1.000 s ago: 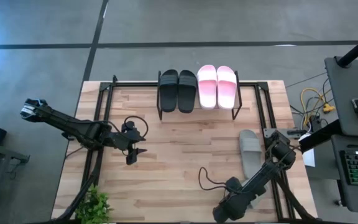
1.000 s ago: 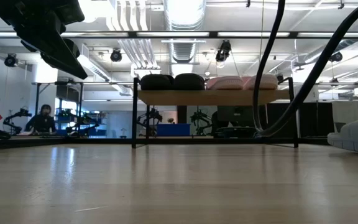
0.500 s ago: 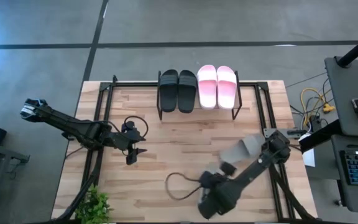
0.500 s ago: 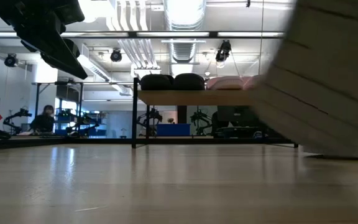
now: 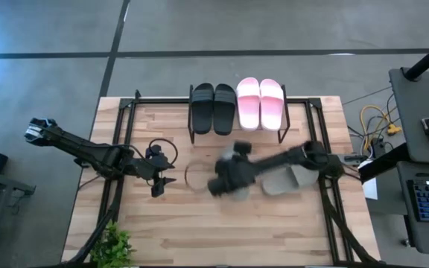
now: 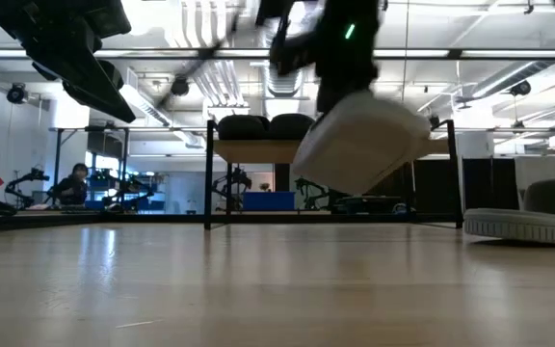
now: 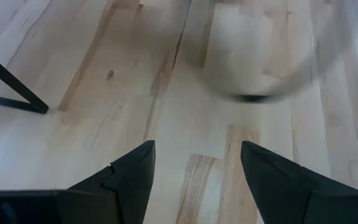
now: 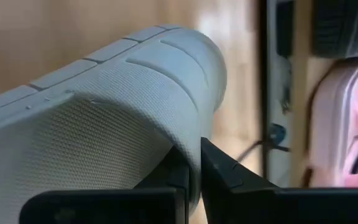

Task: Pick and place slides into the shelf
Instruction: Prepare the bottom gray slide

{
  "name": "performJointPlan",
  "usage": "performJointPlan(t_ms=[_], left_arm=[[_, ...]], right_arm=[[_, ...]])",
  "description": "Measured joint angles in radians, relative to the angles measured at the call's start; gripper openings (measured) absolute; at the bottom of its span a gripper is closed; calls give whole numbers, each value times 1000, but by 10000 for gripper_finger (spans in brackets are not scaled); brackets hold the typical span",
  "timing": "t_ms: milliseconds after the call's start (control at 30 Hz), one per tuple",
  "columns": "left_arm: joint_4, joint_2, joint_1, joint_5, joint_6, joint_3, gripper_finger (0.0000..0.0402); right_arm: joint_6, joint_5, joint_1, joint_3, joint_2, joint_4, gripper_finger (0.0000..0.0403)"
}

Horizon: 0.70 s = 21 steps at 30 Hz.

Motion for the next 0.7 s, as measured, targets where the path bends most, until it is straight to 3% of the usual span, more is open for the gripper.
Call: performJointPlan(t_ms=[200,367,533,700], left_arm=[[0,0,0,0,0,0,223],[-1,0,0,0,0,0,223],[-2,0,0,0,0,0,223],[-3,0,0,0,1,0,223]], right_arm=[[-224,0,-150,-65,1,210,13],[-356,-74,-203,-90,1,352,25],[-430,-114,-223,-109,1,403,78],[-384,-176,-237,-132,-1,414,143]])
